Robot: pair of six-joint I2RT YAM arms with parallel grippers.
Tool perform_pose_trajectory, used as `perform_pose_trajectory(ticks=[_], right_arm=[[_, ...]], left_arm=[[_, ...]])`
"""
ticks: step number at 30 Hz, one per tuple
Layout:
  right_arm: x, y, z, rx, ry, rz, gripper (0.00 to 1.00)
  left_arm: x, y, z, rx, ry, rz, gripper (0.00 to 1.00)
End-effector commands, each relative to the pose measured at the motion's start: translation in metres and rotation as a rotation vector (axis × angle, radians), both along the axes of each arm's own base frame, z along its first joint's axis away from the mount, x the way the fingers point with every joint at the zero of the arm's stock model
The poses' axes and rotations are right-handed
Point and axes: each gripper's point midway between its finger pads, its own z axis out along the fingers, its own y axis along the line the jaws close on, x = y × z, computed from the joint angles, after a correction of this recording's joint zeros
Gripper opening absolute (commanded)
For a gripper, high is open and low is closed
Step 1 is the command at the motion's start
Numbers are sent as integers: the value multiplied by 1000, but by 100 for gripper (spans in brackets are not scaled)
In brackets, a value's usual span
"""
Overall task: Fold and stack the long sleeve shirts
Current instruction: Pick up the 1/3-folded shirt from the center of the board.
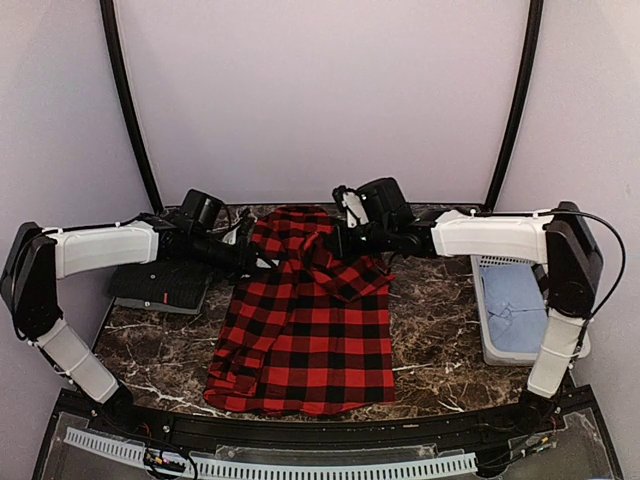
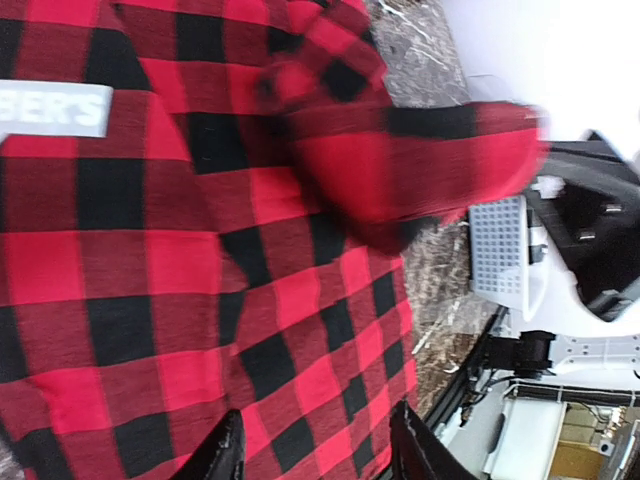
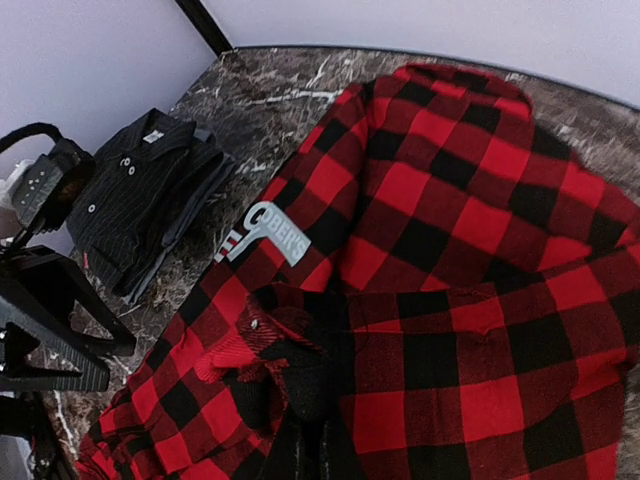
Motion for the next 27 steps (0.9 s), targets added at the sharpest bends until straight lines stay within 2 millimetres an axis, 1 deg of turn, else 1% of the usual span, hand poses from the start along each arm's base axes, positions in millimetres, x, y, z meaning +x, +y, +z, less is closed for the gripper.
perform_pose_trajectory(ticks=[1,4,8,10,11,12,13,14,15,16,17,19,21,23,24,27], right_arm=[[-16,41,-8,167,95,90,0],[-21,49,-22,168,126,109,0],[-29,55,-32,135,131,134,0],[-32,56,-36,113,124,145,0],[-33,56,-38,103,121,146,0],[-34,56,-39,96,119,148,0],[-34,56,-39,93,119,151,0],[-36,56,-37,96,118,158,0],[-37,57,-36,99,116,165,0],[-39,58,-35,101,113,177,0],[-40,59,-35,100,108,187,0],[-43,61,-35,88,97,201,0],[-44,61,-37,70,87,205,0],[-45,60,-37,62,80,205,0],[-45,59,-37,59,76,207,0],[-46,58,-37,48,62,216,0]], left_arm=[[-6,-34,10,-149,6,-33,49],[-2,-43,4,-151,5,-24,50],[2,-51,12,-186,-36,-23,50],[7,-52,16,-159,-84,-30,50],[8,-51,15,-133,-94,-31,50],[14,-49,18,-98,-136,-31,50],[15,-44,13,-46,-146,-29,50],[19,-44,17,-35,-164,-28,50],[20,-41,14,-7,-169,-29,50],[22,-42,18,-5,-181,-30,50],[23,-41,16,8,-184,-36,50],[27,-43,22,20,-215,-46,50],[30,-43,23,45,-245,-62,50],[31,-44,21,67,-263,-91,50],[30,-45,17,75,-259,-107,50],[29,-49,15,77,-289,-163,50]])
